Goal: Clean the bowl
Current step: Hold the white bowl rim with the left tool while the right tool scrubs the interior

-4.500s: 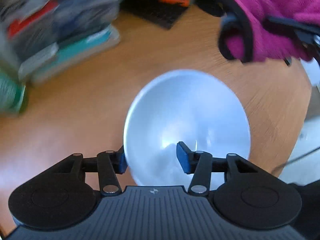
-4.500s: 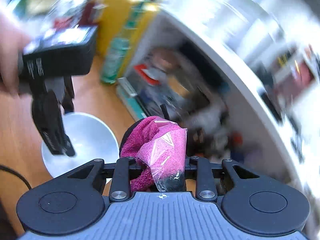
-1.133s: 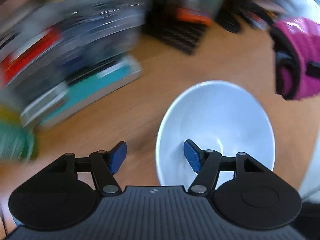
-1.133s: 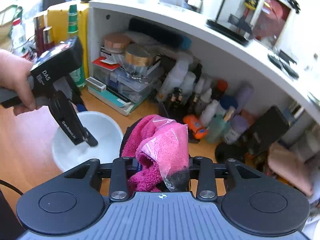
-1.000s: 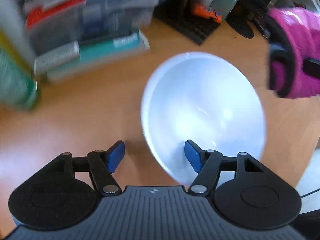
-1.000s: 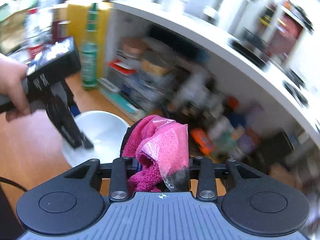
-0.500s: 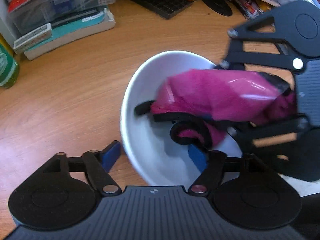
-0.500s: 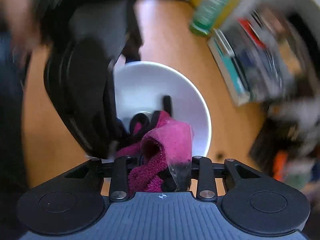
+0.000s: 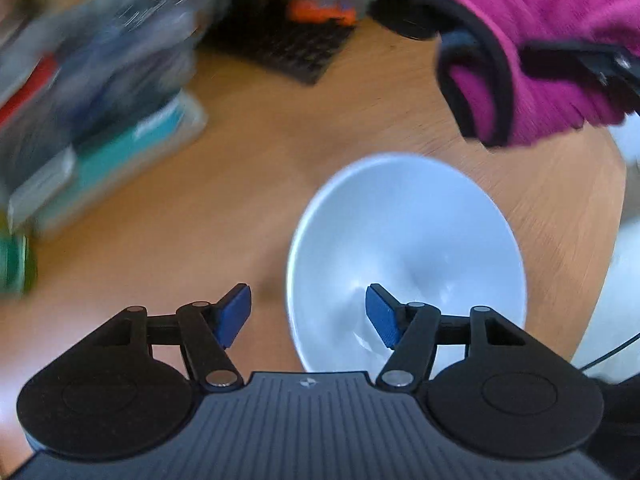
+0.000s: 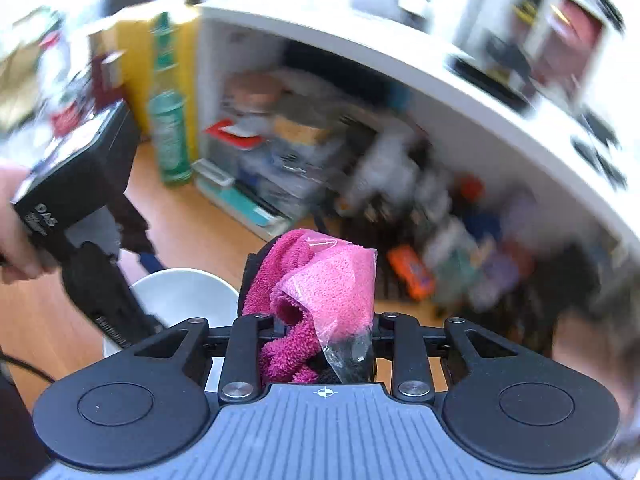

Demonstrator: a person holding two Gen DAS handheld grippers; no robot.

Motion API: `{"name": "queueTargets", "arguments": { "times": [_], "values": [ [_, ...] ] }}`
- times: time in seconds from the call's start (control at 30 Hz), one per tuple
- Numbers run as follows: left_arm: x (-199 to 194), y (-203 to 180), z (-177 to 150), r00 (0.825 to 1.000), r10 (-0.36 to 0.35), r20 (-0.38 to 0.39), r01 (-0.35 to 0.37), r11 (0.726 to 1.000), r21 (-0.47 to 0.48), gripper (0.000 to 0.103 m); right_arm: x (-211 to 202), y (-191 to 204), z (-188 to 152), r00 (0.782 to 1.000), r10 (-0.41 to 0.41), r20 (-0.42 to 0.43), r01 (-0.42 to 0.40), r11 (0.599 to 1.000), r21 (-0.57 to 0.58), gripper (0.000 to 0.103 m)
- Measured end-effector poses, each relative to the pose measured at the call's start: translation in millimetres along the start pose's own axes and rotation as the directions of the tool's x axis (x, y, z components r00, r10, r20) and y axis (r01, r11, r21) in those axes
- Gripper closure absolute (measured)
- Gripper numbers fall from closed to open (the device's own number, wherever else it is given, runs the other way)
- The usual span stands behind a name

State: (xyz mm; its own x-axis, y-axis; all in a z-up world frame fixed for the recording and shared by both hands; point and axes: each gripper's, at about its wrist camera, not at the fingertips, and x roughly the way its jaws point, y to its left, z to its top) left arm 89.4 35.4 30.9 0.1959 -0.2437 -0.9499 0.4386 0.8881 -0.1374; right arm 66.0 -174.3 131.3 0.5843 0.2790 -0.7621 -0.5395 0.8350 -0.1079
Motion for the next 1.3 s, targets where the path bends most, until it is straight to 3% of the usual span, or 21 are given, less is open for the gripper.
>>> {"name": "queueTargets", "arguments": {
  "times": [0.1,0.23,0.33,0.43,0.53,0.63,0.8,0.87,0.9,1.03,1.17,1.27,1.3],
  "values": [
    [1,5,9,1.0,0.001,0.01,-0.002,0.999,0.038,0.04,-3,-4,-13,1.0,0.009,-0.016,-0.009,0.999,0.038,0.073],
    [3,12,20,1.0,0.003,0.023,-0.005,0.996,0.088,0.056,-14,11,-16,1.0,-0.008,0.001,0.008,0.999,-0.04,0.072],
    [-1,16,-3,0.999,0.0,0.051,0.003,0.998,-0.064,0.058,-14,33,-4,1.0,0.026,0.017,-0.023,0.985,-0.172,0.071],
    [-8,10,-25,0.998,-0.028,0.05,0.034,0.989,-0.14,0.059,-3,56,8,0.997,0.082,0.0,-0.079,0.956,-0.283,0.071],
    [-12,-1,-35,0.998,-0.032,0.05,0.039,0.987,-0.159,0.058,13,76,11,0.985,0.154,-0.075,-0.171,0.913,-0.37,0.071],
    [-9,-5,-32,0.999,-0.02,0.042,0.027,0.989,-0.148,0.058,31,92,8,0.969,0.175,-0.171,-0.236,0.857,-0.458,0.071],
    [-6,-2,-28,0.999,-0.028,0.035,0.033,0.988,-0.154,0.056,64,98,11,0.931,0.196,-0.308,-0.332,0.806,-0.491,0.07],
    [-5,-2,-30,0.999,-0.031,0.034,0.036,0.987,-0.155,0.054,75,100,9,0.927,0.173,-0.332,-0.334,0.785,-0.522,0.07],
    [-3,-3,-28,0.999,-0.029,0.034,0.033,0.988,-0.151,0.054,82,104,7,0.93,0.148,-0.336,-0.324,0.761,-0.561,0.069],
    [-3,-7,-32,0.999,-0.014,0.035,0.019,0.99,-0.138,0.052,89,109,9,0.944,0.105,-0.312,-0.286,0.729,-0.622,0.067],
    [-5,-1,-32,0.999,-0.033,0.042,0.04,0.982,-0.185,0.051,85,116,5,0.987,-0.004,-0.161,-0.115,0.683,-0.721,0.075],
    [-5,-1,-30,0.999,-0.035,0.033,0.04,0.983,-0.179,0.05,65,113,14,0.998,-0.062,-0.012,0.037,0.723,-0.689,0.073],
    [-5,-2,-30,0.999,-0.034,0.03,0.039,0.984,-0.176,0.05,54,105,22,0.997,-0.068,0.021,0.066,0.765,-0.64,0.073]
  ]
}}
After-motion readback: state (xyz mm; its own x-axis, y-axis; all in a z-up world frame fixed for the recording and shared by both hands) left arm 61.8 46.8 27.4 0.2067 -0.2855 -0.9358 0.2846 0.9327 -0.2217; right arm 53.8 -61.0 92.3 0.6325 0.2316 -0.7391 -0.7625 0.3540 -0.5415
